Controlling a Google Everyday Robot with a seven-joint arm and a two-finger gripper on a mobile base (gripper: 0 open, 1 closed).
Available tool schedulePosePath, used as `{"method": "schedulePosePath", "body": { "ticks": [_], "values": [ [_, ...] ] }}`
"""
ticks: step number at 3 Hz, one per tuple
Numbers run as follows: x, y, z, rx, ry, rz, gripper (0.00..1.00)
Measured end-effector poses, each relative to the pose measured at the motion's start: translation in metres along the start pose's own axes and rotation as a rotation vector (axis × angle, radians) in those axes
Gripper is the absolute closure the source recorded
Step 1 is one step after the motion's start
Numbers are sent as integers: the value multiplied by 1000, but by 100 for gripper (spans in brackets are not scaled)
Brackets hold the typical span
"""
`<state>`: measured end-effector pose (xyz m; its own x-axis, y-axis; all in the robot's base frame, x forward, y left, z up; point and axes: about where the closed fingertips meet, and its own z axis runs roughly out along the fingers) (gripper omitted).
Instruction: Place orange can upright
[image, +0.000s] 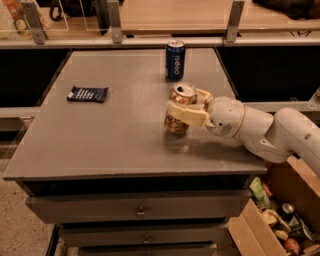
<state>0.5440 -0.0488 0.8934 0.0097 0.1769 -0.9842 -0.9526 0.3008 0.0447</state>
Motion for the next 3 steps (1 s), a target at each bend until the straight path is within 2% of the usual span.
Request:
{"method": "schedulePosePath", "body": {
  "ticks": [1, 2, 3],
  "values": [
    [-10, 1, -7, -32, -84, -105, 36],
    [-10, 2, -5, -38, -85, -115, 12],
    [-11, 3, -3, -42, -86, -115, 0]
  ]
}}
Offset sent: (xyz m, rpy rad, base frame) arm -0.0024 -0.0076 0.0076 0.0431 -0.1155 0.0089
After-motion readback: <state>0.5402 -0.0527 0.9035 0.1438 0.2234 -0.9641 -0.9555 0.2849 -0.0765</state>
